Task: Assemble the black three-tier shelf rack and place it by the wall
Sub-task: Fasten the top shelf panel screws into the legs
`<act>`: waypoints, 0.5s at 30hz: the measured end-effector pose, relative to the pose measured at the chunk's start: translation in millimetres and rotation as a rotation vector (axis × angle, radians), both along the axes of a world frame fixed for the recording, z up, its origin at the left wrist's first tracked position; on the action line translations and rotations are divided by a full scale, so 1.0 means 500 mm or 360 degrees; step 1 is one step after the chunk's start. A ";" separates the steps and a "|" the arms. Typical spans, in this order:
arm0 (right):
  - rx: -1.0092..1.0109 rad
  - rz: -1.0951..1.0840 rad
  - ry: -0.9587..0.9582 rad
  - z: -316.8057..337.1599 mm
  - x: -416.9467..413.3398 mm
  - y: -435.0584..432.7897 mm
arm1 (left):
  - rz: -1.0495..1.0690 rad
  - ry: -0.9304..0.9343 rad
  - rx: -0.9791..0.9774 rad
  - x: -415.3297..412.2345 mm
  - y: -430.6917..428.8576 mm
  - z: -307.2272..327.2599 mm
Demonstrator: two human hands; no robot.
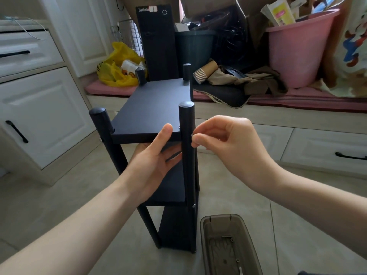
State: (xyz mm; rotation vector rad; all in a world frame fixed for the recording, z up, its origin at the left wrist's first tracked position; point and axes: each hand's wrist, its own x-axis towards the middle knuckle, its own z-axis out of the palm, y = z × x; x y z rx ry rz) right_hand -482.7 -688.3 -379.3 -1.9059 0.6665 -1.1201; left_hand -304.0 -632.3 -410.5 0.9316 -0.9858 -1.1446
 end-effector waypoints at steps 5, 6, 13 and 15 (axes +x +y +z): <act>-0.0074 -0.0082 0.0066 0.001 0.002 -0.001 | 0.0041 -0.0003 0.0013 -0.008 0.001 0.006; -0.0077 -0.0087 0.0069 0.002 0.002 -0.001 | 0.0043 -0.0009 0.0010 -0.008 0.002 0.006; -0.0542 -0.0235 0.0384 0.005 0.002 0.007 | 0.0038 -0.0034 0.0015 -0.006 0.002 0.006; -0.0470 -0.0236 0.0338 0.005 0.002 0.007 | 0.0024 -0.0026 0.0003 -0.003 0.003 0.006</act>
